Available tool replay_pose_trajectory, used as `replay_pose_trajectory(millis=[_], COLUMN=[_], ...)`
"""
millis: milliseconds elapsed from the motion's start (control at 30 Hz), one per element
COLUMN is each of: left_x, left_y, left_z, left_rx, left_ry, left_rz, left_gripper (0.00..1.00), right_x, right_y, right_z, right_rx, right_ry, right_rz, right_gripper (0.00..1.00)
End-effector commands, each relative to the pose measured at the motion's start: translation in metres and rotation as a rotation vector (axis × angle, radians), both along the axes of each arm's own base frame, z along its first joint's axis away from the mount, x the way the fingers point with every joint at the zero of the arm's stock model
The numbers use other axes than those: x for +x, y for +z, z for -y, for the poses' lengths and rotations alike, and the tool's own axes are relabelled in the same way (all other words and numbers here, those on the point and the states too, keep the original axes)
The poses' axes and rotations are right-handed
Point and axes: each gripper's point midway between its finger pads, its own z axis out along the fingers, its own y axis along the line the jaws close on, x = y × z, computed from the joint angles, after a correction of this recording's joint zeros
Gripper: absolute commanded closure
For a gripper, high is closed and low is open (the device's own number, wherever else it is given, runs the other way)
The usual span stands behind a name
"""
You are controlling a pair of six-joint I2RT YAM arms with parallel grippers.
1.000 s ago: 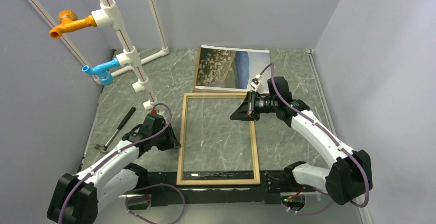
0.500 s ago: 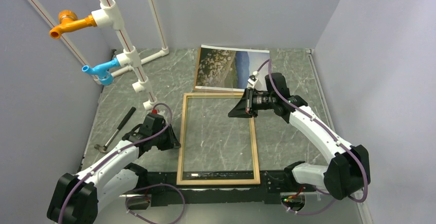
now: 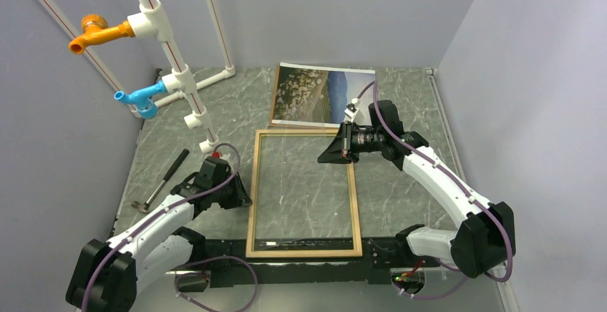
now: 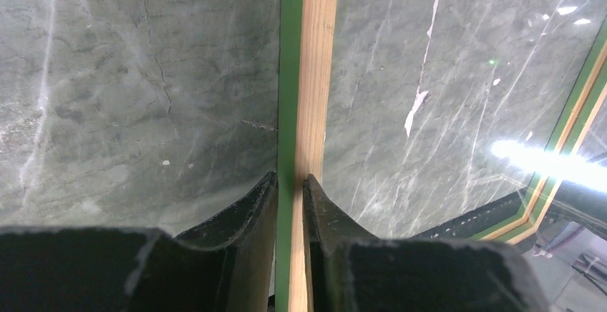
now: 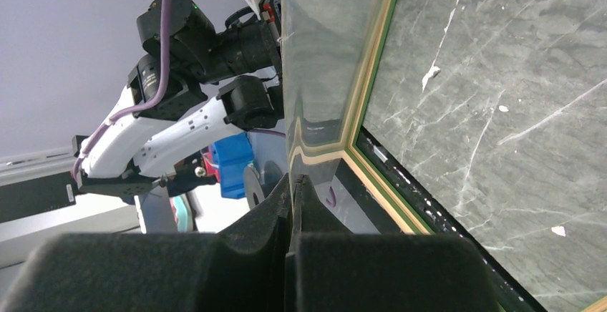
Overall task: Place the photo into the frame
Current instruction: Place the photo frame item in the photo frame.
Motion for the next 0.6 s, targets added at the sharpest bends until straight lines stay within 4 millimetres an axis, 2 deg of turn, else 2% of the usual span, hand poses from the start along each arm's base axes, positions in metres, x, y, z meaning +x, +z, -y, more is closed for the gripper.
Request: replay_pose_trajectory(millis=[0, 333, 567], left_x=[-0.002, -0.002, -0.002], left_y=[-0.011, -0.012, -0.012], left_z=[-0.013, -0.013, -0.013], left_rx=[0.074, 0.076, 0.075], left_ry=[0.005, 0.004, 0.002], left_rz=[-0.012, -0.015, -0.013], left_gripper=[0.77, 0.77, 0.77], right_x=[0.005, 0.006, 0.006], right_y=[0.018, 0.037, 0.033], right_z=[-0.004, -0.005, -0.005], right_rx=[0.025, 0.045, 0.042], right_ry=[0.016, 0.011, 0.012], right_rz=[0.064, 0.108, 0.106], right_gripper=[1.00, 1.00, 1.00])
